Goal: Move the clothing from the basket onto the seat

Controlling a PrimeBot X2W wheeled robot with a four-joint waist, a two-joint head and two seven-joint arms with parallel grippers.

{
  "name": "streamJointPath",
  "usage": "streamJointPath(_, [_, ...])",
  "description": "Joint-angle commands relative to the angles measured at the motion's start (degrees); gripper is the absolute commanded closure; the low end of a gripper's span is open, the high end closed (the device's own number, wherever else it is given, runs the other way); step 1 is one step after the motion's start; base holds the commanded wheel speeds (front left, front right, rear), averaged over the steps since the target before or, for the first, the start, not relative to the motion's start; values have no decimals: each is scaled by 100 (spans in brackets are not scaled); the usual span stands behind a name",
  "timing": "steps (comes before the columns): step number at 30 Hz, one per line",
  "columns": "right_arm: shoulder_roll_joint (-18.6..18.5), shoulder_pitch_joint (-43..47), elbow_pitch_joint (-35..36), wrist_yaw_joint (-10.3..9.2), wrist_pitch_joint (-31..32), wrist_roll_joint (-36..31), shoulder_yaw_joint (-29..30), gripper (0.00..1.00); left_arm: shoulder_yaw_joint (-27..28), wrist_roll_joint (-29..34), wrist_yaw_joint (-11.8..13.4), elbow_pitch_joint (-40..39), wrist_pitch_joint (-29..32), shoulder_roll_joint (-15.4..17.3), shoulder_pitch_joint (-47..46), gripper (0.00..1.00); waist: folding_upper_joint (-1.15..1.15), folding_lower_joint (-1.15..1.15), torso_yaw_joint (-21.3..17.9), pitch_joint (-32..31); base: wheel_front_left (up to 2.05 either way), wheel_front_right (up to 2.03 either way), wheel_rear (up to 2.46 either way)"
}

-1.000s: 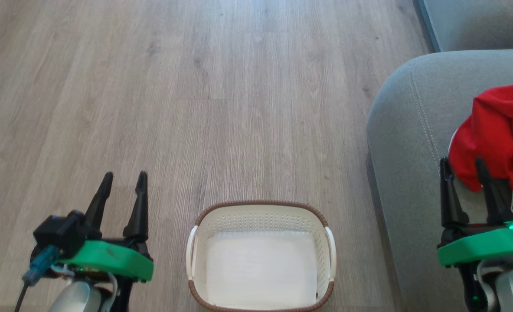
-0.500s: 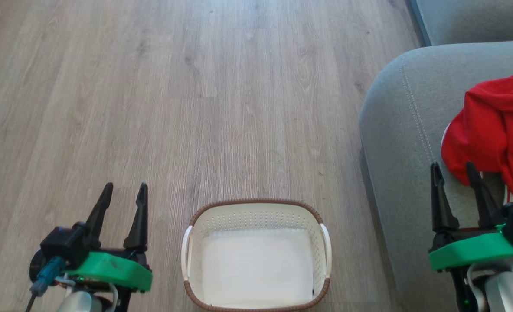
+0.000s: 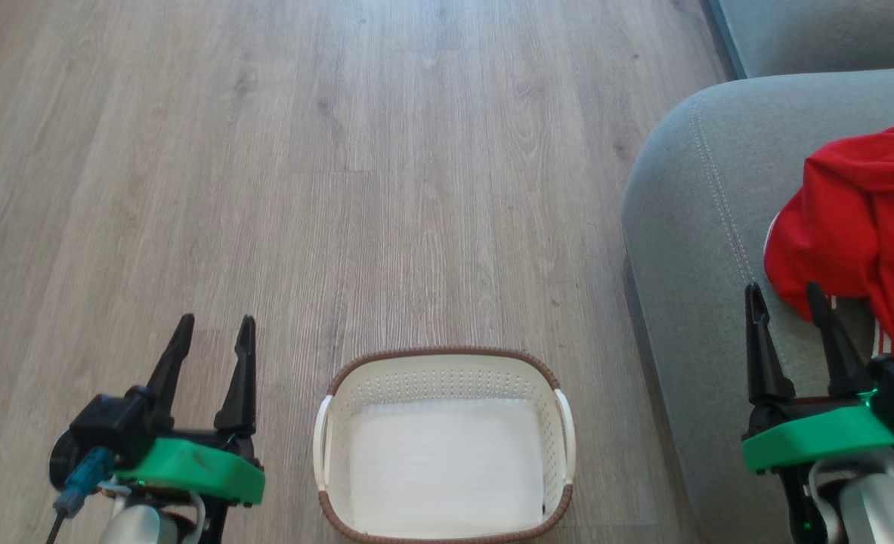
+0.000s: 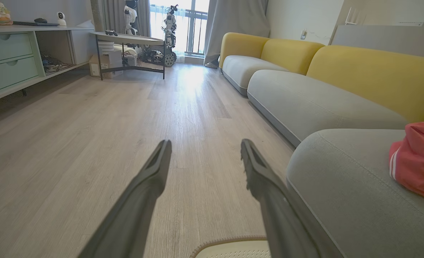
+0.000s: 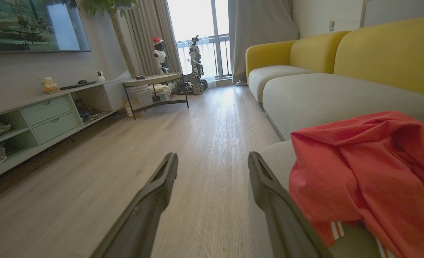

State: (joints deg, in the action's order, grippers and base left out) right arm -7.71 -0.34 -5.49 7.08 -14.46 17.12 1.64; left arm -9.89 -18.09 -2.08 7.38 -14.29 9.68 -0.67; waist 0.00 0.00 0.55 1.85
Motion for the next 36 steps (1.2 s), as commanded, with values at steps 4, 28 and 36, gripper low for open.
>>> streamJointPath(4, [-39, -53, 214, 41, -53, -41, -146, 0, 345, 130, -89, -140, -71, -43, -167, 0, 0, 0, -10, 5, 0, 0, 0])
streamJointPath(28, [90, -26, -458, 0, 290, 1142, -7, 100, 326, -993, -159, 435, 324, -220, 5, 100, 0, 0, -21, -20, 0, 0, 0])
streamJointPath(36, [109, -68, -488, 3, 416, 1633, 17, 100, 425, -1477, -188, 452, 456, -255, -37, 100, 0, 0, -23, -31, 0, 0, 0])
